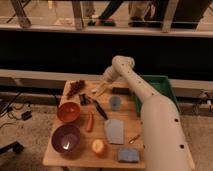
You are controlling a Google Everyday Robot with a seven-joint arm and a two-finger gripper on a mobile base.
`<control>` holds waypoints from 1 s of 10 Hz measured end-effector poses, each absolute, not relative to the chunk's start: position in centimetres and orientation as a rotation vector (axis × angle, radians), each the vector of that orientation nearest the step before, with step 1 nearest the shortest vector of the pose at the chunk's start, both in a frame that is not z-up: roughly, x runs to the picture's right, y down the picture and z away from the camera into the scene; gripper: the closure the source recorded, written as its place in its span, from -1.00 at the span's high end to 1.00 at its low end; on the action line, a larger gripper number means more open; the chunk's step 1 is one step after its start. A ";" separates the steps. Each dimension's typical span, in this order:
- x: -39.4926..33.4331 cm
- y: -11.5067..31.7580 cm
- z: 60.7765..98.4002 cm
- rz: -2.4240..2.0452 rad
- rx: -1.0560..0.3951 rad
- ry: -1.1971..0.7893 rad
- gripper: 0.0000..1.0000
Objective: Place banana in metal cup
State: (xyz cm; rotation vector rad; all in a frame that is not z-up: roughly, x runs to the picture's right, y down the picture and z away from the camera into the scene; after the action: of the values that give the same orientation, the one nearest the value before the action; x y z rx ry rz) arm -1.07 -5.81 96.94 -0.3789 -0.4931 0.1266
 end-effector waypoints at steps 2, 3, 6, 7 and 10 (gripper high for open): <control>-1.1 -6.8 95.4 0.123 -0.335 -0.513 -1.00; -1.0 -7.2 94.8 0.123 -0.319 -0.518 -1.00; -0.4 -8.6 91.6 0.123 -0.263 -0.538 -1.00; -0.2 -8.5 90.6 0.117 -0.249 -0.542 -1.00; 0.3 -7.5 87.1 0.099 -0.222 -0.546 -1.00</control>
State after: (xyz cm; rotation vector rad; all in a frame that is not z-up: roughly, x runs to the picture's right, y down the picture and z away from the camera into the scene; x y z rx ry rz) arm 0.32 -7.50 87.05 -0.2224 -0.5464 0.0986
